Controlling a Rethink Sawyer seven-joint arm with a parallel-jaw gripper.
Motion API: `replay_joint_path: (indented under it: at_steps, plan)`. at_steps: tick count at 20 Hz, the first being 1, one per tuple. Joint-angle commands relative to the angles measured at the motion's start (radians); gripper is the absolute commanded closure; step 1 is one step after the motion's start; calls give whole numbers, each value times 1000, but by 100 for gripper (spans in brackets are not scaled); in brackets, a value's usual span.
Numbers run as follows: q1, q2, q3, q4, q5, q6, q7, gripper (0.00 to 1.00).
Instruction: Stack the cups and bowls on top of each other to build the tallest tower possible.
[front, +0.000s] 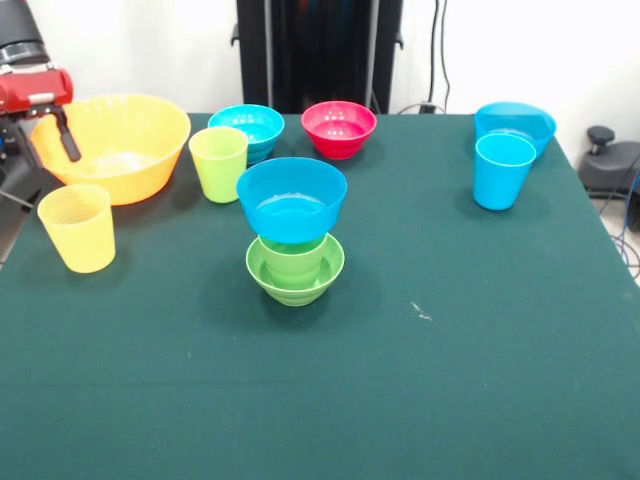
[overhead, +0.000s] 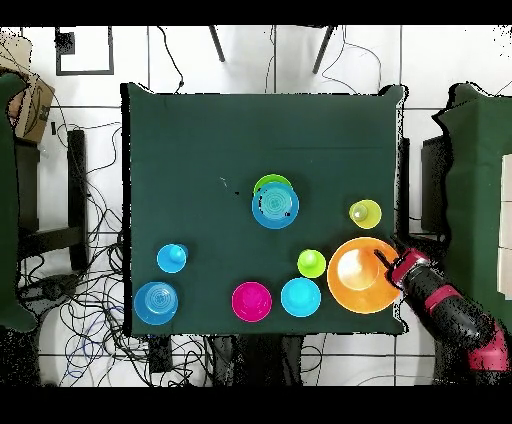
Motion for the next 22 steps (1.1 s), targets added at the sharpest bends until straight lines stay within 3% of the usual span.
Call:
replay_joint_path:
  at_steps: [1,8,12,18,22]
  plan:
    - [88,50,-55,-165,1,110,-328,0]
    - [110,37,-50,-201,27,130,-366,0]
    - [116,16,-72,-172,31,107,-311,0]
    - [108,22,-89,-153,2,82,-340,0]
    - [106,19,-101,-144,16,85,-297,0]
